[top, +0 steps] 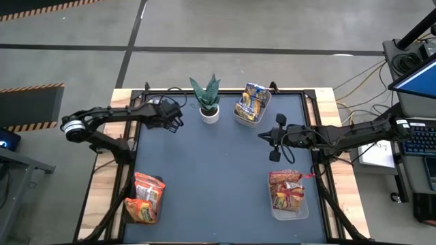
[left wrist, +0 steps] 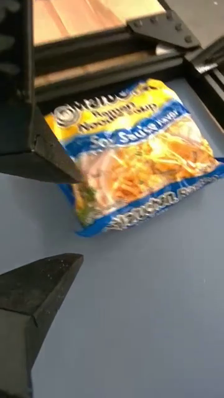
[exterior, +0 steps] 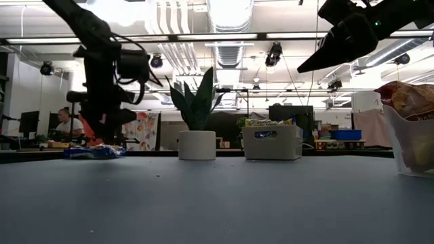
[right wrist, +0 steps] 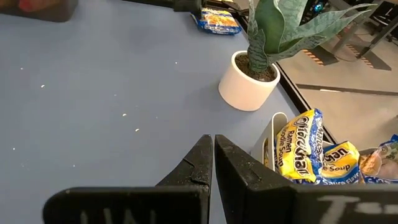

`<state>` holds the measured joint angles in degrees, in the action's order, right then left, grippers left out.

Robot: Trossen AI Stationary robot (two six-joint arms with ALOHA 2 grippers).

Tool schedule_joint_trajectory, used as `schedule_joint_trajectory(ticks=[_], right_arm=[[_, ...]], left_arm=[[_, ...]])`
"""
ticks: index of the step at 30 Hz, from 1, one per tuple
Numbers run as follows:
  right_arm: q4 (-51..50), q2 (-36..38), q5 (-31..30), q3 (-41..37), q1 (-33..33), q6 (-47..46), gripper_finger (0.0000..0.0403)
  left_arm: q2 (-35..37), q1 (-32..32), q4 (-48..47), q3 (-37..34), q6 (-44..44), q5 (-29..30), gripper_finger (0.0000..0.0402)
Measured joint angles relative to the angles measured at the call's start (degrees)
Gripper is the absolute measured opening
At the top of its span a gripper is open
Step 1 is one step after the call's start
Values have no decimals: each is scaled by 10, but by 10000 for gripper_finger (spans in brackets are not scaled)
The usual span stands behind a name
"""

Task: Sort Maruchan noodles
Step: Put the blue instant noodle pack into the gray bin

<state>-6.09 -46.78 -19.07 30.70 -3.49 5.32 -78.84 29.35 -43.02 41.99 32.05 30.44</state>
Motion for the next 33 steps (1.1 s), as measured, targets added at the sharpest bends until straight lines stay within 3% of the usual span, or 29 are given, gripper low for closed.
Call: schedule_joint_trajectory(ticks=[5,21,28,33], right_arm=[[0,0,0,0,0,0,9],[0,-1,0,0,0,-1,9],[0,-1,0,0,0,2,9],[0,-1,0,0,0,2,9]], left_arm=[[-1,13,78,-30,-16,3,171],[-3,20,196,-109,6,14,164],[-23,20,200,-112,17,53,159],[-53,20,206,-109,21,65,131]])
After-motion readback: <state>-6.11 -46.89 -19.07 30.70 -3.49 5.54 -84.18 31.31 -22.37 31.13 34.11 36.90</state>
